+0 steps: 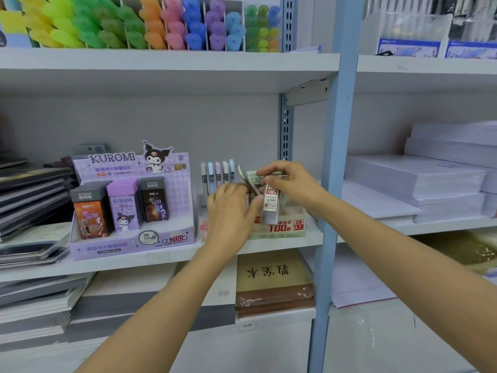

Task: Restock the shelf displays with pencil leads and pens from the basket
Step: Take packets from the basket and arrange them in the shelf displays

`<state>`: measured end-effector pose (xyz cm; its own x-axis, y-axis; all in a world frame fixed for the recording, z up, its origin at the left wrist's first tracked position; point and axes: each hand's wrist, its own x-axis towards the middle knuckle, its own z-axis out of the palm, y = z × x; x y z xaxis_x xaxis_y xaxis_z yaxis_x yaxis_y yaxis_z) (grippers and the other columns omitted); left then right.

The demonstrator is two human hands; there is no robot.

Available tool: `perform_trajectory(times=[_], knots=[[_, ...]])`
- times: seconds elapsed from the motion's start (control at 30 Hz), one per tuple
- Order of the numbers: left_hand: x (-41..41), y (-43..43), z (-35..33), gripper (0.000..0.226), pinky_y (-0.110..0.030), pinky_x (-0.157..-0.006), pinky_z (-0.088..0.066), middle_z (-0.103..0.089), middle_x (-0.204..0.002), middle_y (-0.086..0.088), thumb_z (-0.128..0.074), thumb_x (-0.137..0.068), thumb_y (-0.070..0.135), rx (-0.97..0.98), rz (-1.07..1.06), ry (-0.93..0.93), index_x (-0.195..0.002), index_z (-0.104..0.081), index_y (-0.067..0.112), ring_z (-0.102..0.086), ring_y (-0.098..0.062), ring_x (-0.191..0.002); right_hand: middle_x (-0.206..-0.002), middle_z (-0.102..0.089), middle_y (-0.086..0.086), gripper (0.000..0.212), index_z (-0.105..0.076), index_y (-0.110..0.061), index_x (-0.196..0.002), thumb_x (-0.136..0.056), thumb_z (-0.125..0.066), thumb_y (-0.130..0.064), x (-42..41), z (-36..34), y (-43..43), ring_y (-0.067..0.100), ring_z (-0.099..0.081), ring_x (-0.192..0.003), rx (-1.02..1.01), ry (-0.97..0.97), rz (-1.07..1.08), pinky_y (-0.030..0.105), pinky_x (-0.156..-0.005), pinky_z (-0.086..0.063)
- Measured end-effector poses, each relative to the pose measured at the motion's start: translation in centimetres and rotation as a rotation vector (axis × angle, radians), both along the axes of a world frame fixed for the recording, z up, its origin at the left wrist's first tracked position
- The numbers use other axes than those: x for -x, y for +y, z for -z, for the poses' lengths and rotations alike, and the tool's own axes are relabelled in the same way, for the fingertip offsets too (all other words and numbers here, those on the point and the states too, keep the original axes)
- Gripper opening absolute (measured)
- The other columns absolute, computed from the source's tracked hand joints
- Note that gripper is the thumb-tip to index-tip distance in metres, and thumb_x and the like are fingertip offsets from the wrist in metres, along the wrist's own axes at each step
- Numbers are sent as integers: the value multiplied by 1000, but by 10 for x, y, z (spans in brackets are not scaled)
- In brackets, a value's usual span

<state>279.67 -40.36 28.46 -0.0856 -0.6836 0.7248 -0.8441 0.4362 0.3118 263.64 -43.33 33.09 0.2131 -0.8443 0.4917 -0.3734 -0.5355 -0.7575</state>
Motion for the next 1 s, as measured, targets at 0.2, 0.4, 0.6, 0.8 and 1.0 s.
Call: perform_trajectory(times=[0.2,0.4,0.6,0.8,1.0], knots=[[1,-8,-17,34,-44,-89,-50,-70,-104,-3,-51,-97,39,-142,95,375,-111,-69,14,-61,-26,-101,-109,-70,5,19,-63,-19,-111,-95,-58,-10,19,-1,1,15,-71,-96,-56,-41,-145,36,-84,-58],[-15,3,-27,19,-34,-85,-53,-73,-100,2,-52,-99,26,-91,262,595,-108,-67,18,-66,-11,-97,-102,-74,5,23,-60,-12,-114,-92,-59,-4,38,-27,2,18,-71,-96,102,-332,-123,28,-77,-58],[-33,11,-27,18,-42,-90,-53,-73,-99,0,-51,-99,23,-110,316,613,-109,-64,13,-67,-13,-97,-95,-70,-3,19,-69,-22,-97,-89,-66,-6,31,-39,-3,13,-69,-90,250,-222,-9,30,-82,-57],[-36,13,-22,18,-17,-78,-52,-73,-99,7,-51,-100,22,-174,374,570,-112,-62,17,-67,-2,-93,-100,-71,5,22,-67,-24,-92,-86,-67,-3,22,-22,-19,19,-70,-96,174,-119,13,31,-88,-56],[-36,10,-16,15,-9,-70,-49,-74,-95,8,-51,-100,21,-182,414,551,-109,-63,19,-68,0,-89,-103,-71,2,18,-68,-17,-102,-87,-68,-8,20,-12,-37,13,-69,-96,82,35,17,28,-86,-57]])
